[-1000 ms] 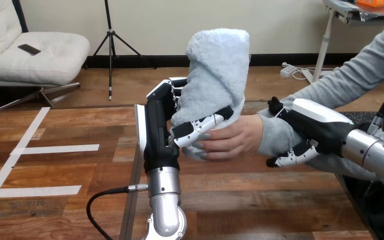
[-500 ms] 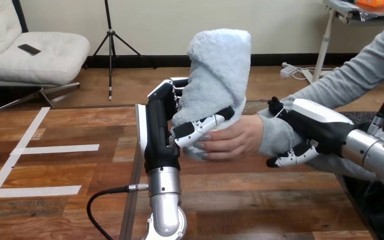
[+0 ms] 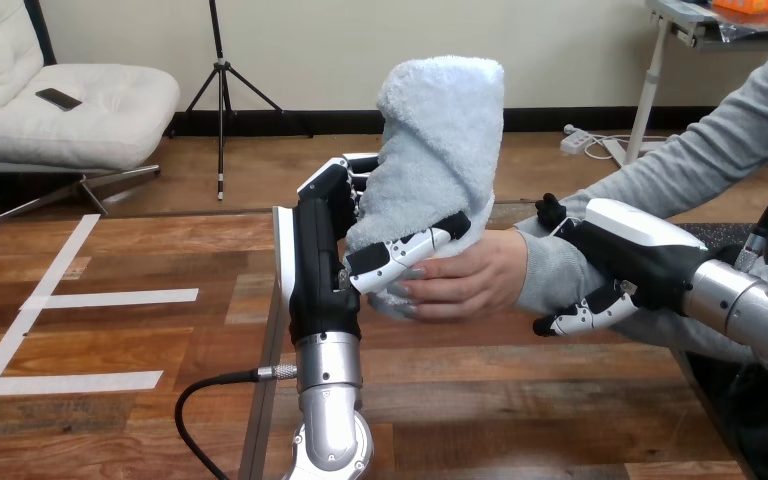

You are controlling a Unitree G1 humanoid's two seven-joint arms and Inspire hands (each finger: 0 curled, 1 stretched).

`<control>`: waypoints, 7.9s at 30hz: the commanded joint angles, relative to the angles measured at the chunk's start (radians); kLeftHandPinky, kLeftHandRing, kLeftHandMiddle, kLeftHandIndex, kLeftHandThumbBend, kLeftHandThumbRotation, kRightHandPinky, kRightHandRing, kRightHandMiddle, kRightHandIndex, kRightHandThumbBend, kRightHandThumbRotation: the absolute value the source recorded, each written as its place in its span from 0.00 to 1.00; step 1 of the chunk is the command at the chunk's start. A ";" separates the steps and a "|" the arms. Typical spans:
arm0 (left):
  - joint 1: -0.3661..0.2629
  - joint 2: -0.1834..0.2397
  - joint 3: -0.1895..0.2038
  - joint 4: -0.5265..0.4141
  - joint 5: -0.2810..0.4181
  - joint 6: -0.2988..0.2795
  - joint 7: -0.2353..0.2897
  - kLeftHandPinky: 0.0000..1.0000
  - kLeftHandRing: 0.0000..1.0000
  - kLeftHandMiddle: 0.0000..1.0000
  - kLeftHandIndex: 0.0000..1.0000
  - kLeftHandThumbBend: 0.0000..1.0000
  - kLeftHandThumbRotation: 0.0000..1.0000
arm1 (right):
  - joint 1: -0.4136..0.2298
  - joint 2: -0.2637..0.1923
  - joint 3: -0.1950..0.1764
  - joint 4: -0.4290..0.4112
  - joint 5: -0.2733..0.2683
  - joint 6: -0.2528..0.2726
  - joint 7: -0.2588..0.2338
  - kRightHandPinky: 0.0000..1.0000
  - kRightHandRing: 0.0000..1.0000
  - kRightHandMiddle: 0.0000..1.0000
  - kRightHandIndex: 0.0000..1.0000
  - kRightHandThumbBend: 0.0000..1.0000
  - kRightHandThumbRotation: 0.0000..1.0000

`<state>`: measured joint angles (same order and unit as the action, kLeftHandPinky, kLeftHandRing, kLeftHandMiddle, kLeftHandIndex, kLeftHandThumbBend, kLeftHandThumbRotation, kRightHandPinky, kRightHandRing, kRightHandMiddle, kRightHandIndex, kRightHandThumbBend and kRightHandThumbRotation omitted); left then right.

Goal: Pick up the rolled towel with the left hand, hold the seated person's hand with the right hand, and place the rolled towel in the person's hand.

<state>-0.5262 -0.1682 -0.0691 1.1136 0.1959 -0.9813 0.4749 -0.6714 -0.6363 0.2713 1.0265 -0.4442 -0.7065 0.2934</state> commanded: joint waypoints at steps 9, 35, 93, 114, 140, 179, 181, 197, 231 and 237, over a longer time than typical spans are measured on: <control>-0.089 -0.100 0.019 -0.009 -0.154 0.023 -0.242 0.35 0.41 0.46 0.46 0.65 0.11 | -0.037 0.001 -0.018 -0.027 0.012 -0.023 -0.035 0.15 0.19 0.25 0.27 0.58 0.00; -0.086 -0.061 0.016 -0.015 -0.217 0.087 -0.416 0.72 0.78 0.78 0.76 1.00 0.81 | -0.041 0.000 -0.021 -0.021 0.017 -0.021 -0.025 0.16 0.19 0.25 0.26 0.58 0.00; 0.053 0.043 0.036 -0.292 -0.279 0.219 -0.650 0.99 0.98 0.98 0.99 1.00 1.00 | -0.040 0.009 -0.018 -0.024 0.019 -0.016 -0.021 0.16 0.20 0.26 0.27 0.58 0.00; 0.202 0.172 0.098 -0.557 -0.296 0.294 -0.672 0.99 0.98 0.96 0.94 1.00 1.00 | -0.032 0.012 -0.016 -0.025 0.016 -0.022 -0.030 0.16 0.20 0.26 0.28 0.59 0.00; 0.327 0.266 0.199 -0.659 -0.321 0.294 -0.642 0.93 0.96 0.94 0.92 0.96 1.00 | -0.030 0.018 -0.025 -0.019 0.038 -0.014 -0.016 0.22 0.26 0.32 0.33 0.68 0.09; 0.399 0.217 0.193 -0.698 -0.375 0.286 -0.688 0.97 0.95 0.93 0.93 0.88 1.00 | -0.021 -0.006 -0.019 -0.053 0.027 -0.019 -0.042 0.59 0.66 0.68 0.69 0.80 0.71; 0.401 0.214 0.192 -0.702 -0.385 0.292 -0.696 0.97 0.96 0.94 0.93 0.88 1.00 | -0.021 -0.007 -0.021 -0.053 0.031 -0.020 -0.037 0.59 0.66 0.68 0.70 0.80 0.76; 0.417 0.195 0.183 -0.731 -0.446 0.331 -0.766 0.95 0.99 0.98 0.97 0.85 0.95 | -0.006 -0.010 -0.053 -0.043 0.084 -0.041 -0.017 0.61 0.68 0.71 0.72 0.98 1.00; 0.562 0.184 0.121 -0.911 -0.413 0.351 -0.792 0.95 0.99 0.98 0.98 0.90 0.90 | 0.307 0.133 -0.275 -0.583 0.594 0.060 0.010 0.74 0.79 0.80 0.80 0.92 1.00; 0.599 0.182 0.107 -0.940 -0.398 0.323 -0.791 0.90 0.96 0.96 0.96 0.87 0.91 | 0.376 0.179 -0.283 -0.713 0.672 0.073 0.006 0.76 0.80 0.81 0.81 0.93 1.00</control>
<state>0.0574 0.0185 0.0602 0.2735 -0.2240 -0.6139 -0.3066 -0.3513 -0.5411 0.0296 0.5269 0.1269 -0.6577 0.3024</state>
